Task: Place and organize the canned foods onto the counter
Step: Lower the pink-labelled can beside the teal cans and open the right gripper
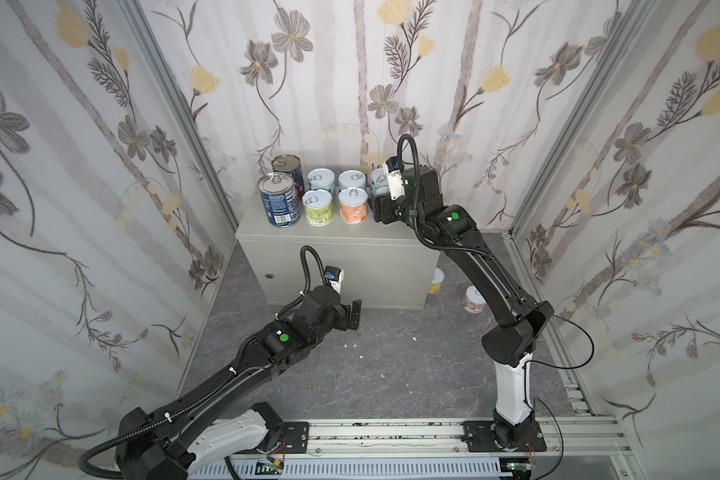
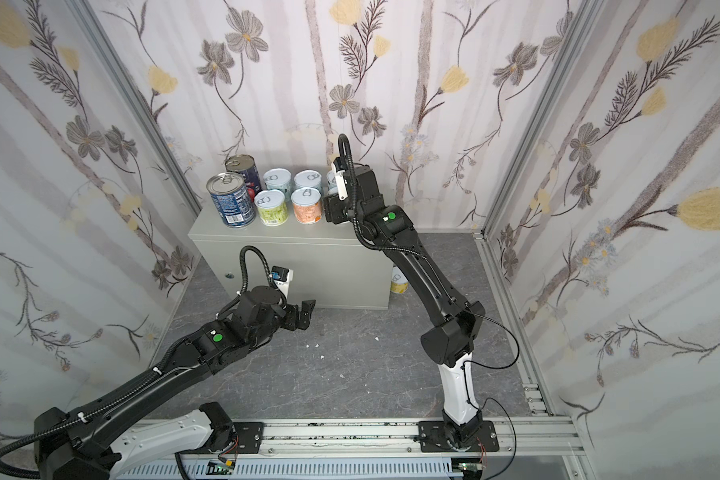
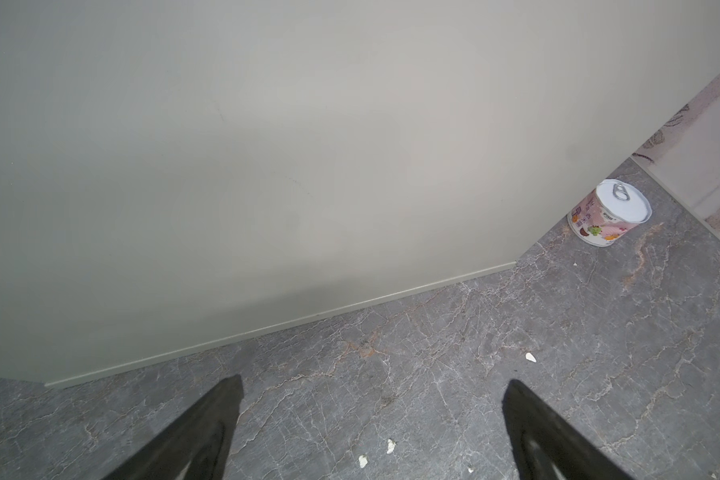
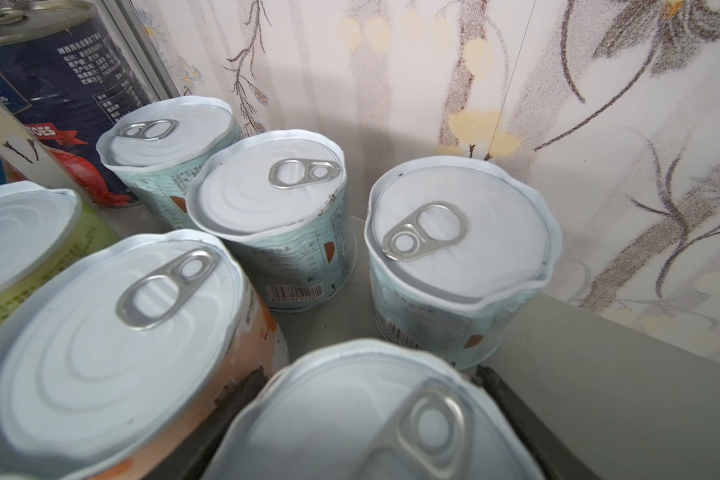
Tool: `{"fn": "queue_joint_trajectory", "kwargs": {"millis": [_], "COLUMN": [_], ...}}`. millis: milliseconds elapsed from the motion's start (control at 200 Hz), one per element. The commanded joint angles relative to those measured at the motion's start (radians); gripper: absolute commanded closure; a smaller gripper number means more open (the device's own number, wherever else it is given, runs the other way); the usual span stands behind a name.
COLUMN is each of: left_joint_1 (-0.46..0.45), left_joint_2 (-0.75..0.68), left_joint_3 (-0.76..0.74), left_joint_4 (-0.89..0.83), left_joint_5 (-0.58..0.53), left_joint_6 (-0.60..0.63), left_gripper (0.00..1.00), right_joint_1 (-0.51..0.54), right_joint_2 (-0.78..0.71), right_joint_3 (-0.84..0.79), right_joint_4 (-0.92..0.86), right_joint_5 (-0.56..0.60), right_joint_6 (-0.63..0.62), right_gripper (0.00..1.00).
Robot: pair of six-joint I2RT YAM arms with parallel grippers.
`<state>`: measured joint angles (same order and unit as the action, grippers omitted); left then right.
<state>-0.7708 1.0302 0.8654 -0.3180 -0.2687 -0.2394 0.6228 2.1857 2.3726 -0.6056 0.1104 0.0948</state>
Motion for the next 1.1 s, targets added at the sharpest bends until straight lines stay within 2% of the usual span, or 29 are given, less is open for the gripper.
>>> {"fn": "queue_joint_trajectory", "kwargs": {"millis": [0,280,390,495,630,714,904,1099], "left_joint_1": [0.001,0.001,0.0,0.0,0.001,0.001,0.001,0.001], "left_joint_2": [-0.001,0.0,0.003,0.007,0.01,0.011,0.018,0.025], "left_joint_3": [-0.001,-0.003,-0.003,-0.002,0.0,0.0,0.001,0.003], "left_joint_4": [0.034,0.034,0.034,0.034,0.034,0.034,0.035,0.034], "left_joint_5": [-0.017,-0.02,-0.02,-0.016,-0.016,-0.016,-0.012,-0.01], "left_joint_6": [0.007,0.007,0.006,0.006,0.006,0.008,0.005,0.004], "left_gripper": [0.0,0.0,0.0,0.0,0.0,0.0,0.0,0.0], "right_joint_1": [0.001,0.0,-0.001,-0.001,-0.008,-0.025,-0.081,-0.086], "right_joint_2": [-0.022,-0.084,-0.125,-0.17,-0.258,-0.32,-0.377,-0.34], "right_joint_3": [0.005,0.005,0.004,-0.006,-0.113,-0.221,-0.386,-0.417], "right_joint_4": [0.041,0.061,0.047,0.02,0.036,0.082,0.149,0.169], "right_joint_5": [-0.006,0.005,0.011,0.025,0.056,0.063,0.022,0.005], "right_joint_6": [-0.016,-0.036,-0.045,-0.063,-0.078,-0.074,-0.034,-0.016], "right_gripper": [0.2,0.06,0.05,0.09,0.26,0.31,0.37,0.37]}}
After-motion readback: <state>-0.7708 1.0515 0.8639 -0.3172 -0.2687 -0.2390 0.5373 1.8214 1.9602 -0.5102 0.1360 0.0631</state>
